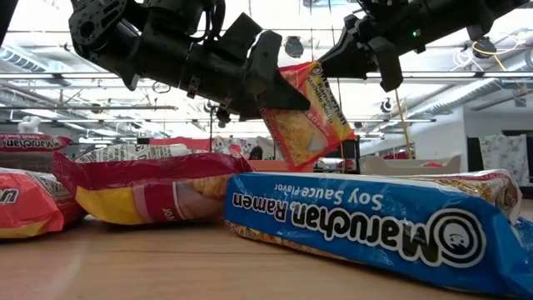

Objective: Sort Maruchan noodles
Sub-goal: Put the top orange noodle pack into the gray bin

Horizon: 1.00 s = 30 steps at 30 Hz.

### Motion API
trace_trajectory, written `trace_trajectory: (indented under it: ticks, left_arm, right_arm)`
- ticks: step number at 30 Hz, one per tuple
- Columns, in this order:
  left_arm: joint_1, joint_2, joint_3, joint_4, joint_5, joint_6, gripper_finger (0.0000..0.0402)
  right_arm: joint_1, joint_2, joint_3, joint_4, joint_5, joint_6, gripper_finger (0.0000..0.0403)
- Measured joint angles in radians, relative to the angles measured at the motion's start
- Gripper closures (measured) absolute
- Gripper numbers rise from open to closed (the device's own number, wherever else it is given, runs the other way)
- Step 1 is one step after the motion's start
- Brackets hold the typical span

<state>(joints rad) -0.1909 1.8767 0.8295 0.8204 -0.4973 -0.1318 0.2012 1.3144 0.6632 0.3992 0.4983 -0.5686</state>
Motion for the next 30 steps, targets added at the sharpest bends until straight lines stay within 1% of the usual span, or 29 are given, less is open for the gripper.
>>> trace_trajectory:
  ticks: [4, 6, 11, 14, 17, 22, 25, 28, 30]
  left_arm:
    - [0.000, -0.006, 0.000, -0.001, 0.000, 0.004, 0.0261]
    - [0.001, -0.012, 0.000, 0.004, -0.001, 0.006, 0.0271]
    - [0.000, -0.039, -0.001, 0.000, 0.000, 0.006, 0.0269]
    - [-0.004, -0.068, -0.001, -0.011, -0.001, 0.016, 0.0262]
    - [-0.008, -0.107, -0.001, -0.002, -0.001, 0.038, 0.0264]
    - [-0.007, -0.172, -0.001, 0.001, -0.002, 0.057, 0.0265]
    - [-0.007, -0.203, -0.001, 0.005, -0.001, 0.074, 0.0265]
    - [-0.007, -0.217, -0.001, 0.032, -0.001, 0.125, 0.0265]
    - [-0.007, -0.217, -0.001, 0.098, -0.001, 0.168, 0.0265]
  right_arm:
    - [0.001, -0.006, 0.000, -0.001, 0.036, 0.004, 0.0403]
    - [0.001, -0.018, 0.000, 0.000, 0.048, 0.012, 0.0403]
    - [0.001, -0.072, 0.002, -0.020, 0.049, 0.076, 0.0391]
    - [-0.003, -0.130, 0.002, -0.083, 0.050, 0.168, 0.0375]
    - [-0.012, -0.207, 0.002, -0.176, 0.042, 0.264, 0.0352]
    - [-0.030, -0.360, -0.002, -0.276, -0.044, 0.409, 0.0307]
    - [-0.047, -0.447, -0.038, -0.282, -0.142, 0.486, 0.0282]
    - [-0.073, -0.519, -0.101, -0.234, -0.249, 0.538, 0.0261]
    - [-0.092, -0.556, -0.141, -0.158, -0.306, 0.582, 0.0248]
